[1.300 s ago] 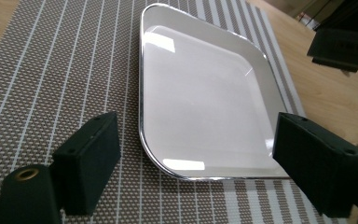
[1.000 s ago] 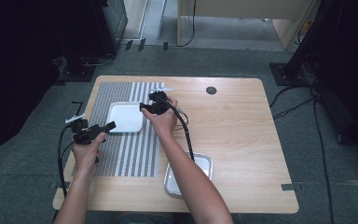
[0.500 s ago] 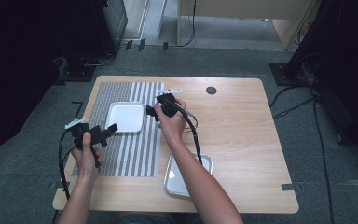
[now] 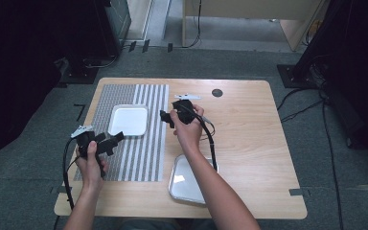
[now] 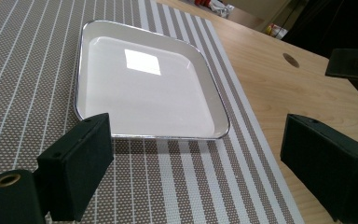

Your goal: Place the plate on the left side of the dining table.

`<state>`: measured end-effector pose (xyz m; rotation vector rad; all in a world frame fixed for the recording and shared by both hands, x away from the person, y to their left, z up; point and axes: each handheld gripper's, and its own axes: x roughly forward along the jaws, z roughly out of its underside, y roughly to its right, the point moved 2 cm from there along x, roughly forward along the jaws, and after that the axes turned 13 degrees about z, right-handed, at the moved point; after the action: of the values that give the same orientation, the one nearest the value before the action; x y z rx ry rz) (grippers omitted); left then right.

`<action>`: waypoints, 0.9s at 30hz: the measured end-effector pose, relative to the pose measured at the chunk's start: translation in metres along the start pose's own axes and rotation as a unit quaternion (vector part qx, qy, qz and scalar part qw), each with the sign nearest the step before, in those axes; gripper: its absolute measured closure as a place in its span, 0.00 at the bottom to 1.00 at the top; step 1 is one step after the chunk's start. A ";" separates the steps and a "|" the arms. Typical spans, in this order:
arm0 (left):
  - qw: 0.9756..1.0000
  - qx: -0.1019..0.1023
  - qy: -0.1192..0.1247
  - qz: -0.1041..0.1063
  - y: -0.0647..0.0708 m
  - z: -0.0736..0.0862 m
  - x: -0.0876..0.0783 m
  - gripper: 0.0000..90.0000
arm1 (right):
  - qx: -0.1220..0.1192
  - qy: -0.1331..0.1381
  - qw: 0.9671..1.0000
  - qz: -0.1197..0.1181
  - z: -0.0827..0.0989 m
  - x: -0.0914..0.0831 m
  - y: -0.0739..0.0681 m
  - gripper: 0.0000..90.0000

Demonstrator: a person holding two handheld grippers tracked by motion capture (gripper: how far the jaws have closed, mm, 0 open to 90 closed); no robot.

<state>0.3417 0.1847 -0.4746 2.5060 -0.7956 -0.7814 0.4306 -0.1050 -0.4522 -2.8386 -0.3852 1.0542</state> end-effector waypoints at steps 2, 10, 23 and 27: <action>1.000 0.002 -0.002 0.000 0.002 0.003 -0.001 0.10 | 0.002 0.000 1.000 0.001 0.002 -0.003 0.005 0.29; 1.000 0.008 -0.011 -0.005 0.008 0.016 -0.002 0.10 | 0.011 0.002 1.000 0.011 0.011 -0.019 0.031 0.29; 0.999 0.026 -0.021 -0.014 0.013 0.029 -0.006 0.10 | 0.018 0.008 0.999 0.028 0.027 -0.038 0.066 0.29; 0.999 0.029 -0.026 -0.023 0.011 0.032 -0.007 0.10 | 0.021 0.011 0.999 0.034 0.031 -0.044 0.076 0.29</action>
<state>0.3128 0.1745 -0.4912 2.5731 -0.7914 -0.8545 0.3938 -0.1905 -0.4607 -2.8424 -0.2637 1.0298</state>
